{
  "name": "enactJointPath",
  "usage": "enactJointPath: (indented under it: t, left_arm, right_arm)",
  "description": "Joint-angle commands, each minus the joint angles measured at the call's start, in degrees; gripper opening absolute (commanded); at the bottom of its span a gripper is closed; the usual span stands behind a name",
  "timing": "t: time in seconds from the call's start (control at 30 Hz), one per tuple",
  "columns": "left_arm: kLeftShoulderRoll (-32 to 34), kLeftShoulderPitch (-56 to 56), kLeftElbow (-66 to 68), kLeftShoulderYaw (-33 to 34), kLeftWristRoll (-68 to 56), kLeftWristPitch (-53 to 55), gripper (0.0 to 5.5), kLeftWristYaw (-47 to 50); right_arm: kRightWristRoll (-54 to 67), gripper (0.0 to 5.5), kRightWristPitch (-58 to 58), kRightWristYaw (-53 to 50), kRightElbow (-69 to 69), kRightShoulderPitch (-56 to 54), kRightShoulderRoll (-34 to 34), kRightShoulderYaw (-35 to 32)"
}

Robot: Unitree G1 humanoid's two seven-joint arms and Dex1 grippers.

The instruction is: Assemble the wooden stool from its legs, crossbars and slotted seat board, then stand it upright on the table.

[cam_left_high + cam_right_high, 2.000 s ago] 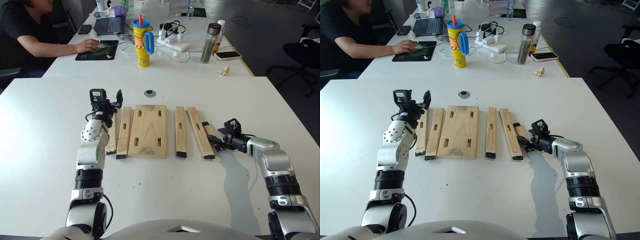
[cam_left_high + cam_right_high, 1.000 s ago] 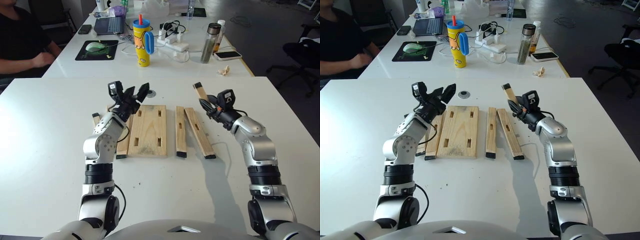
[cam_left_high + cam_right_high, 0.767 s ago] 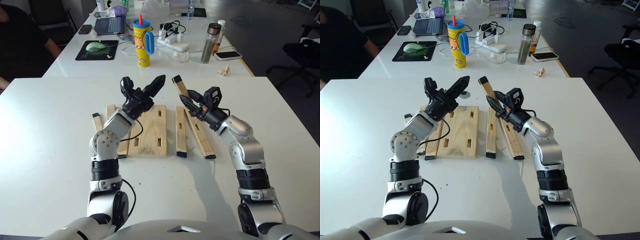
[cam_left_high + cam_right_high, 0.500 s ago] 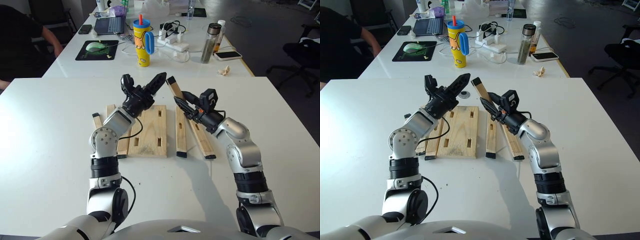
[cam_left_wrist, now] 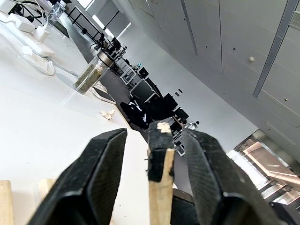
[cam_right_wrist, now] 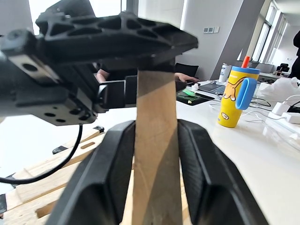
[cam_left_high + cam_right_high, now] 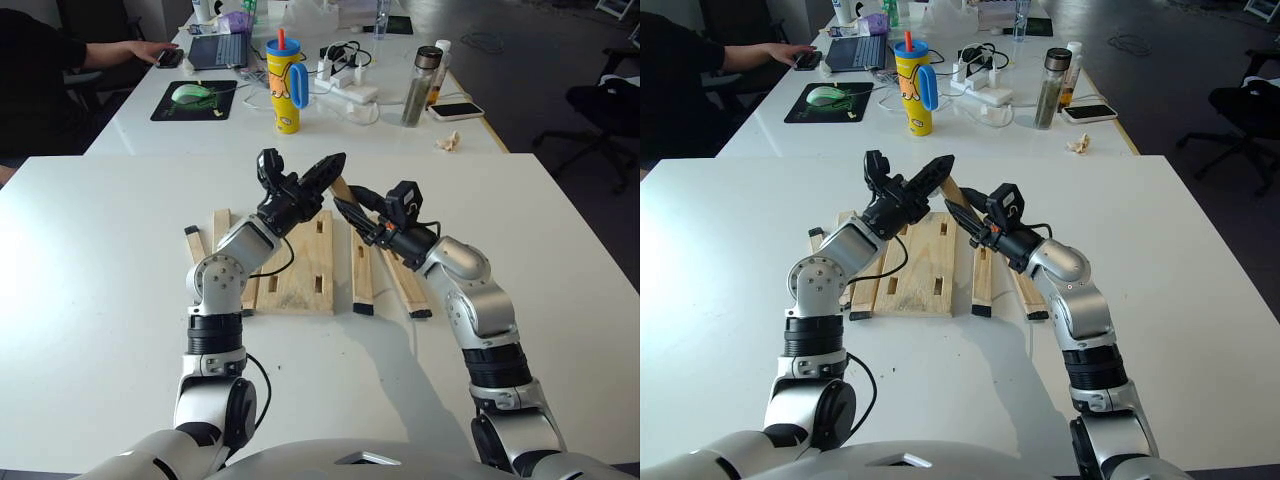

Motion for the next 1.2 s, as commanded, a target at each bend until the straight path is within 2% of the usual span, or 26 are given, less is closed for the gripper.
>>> enactJointPath:
  t: [0.03,0.3,0.5,0.53,0.7,0.93,1.2]
  left_arm:
    - [0.2,0.1,0.4,-0.7,1.0,-0.2,1.55,-0.6]
    - [0.8,-0.1,1.1,-1.1,2.7,-1.0,0.45,-1.4]
    - [1.2,-0.3,4.4,-0.4,6.0,-4.6,0.44,-1.3]
    - [1.4,-0.2,4.4,0.1,6.8,-6.0,0.44,-1.0]
    - [4.3,4.5,1.3,2.3,16.7,-17.1,0.44,3.6]
    - [1.0,18.0,-11.6,8.1,17.4,-22.7,0.44,11.5]
    - [-1.3,21.2,-12.9,8.0,16.8,-23.1,0.44,14.7]
  right_arm:
    - [-0.6,1.31,-0.5,-0.5,0.3,0.1,-0.2,-0.2]
    - [-1.3,1.31,0.4,-1.6,2.2,-0.4,-0.4,-0.6]
    - [-2.4,1.31,-0.4,-1.7,5.0,-0.4,-1.1,-0.9]
    - [-3.4,1.68,-0.8,-1.8,5.7,-0.4,-1.7,-0.5]
    - [-7.7,1.68,-0.8,-1.8,10.9,-0.2,-4.9,-0.2]
    - [-6.7,1.68,-0.6,-6.6,17.7,-2.5,-6.3,-7.2]
    - [-7.6,1.68,-1.4,-8.1,18.1,-3.1,-5.3,-6.9]
